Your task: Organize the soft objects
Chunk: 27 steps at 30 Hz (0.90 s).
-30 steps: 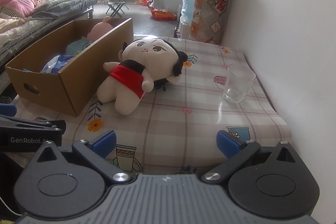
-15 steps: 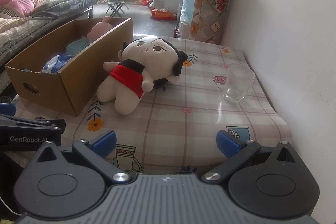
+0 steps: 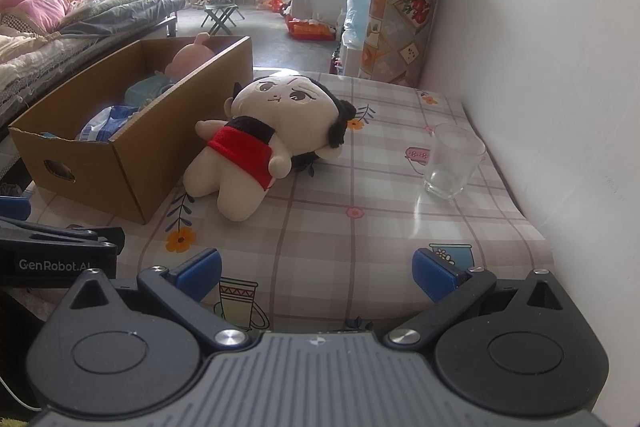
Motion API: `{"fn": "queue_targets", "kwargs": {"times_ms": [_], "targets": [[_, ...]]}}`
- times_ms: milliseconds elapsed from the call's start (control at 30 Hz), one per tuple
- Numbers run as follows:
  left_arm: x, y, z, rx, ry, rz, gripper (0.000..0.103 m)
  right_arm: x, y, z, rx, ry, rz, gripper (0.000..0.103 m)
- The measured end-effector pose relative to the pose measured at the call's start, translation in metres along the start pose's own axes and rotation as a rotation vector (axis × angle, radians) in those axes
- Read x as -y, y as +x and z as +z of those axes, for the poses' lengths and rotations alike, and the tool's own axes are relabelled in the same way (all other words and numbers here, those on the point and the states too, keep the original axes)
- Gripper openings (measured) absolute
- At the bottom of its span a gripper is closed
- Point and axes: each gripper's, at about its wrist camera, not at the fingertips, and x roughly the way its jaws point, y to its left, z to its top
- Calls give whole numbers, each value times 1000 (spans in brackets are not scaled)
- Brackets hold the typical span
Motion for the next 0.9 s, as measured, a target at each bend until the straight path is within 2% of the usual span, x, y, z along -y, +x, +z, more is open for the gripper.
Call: {"fn": "queue_targets", "kwargs": {"times_ms": [900], "targets": [[1,0,1,-4,-5,1,103,0,0,0,-1,-2,-2,103]]}}
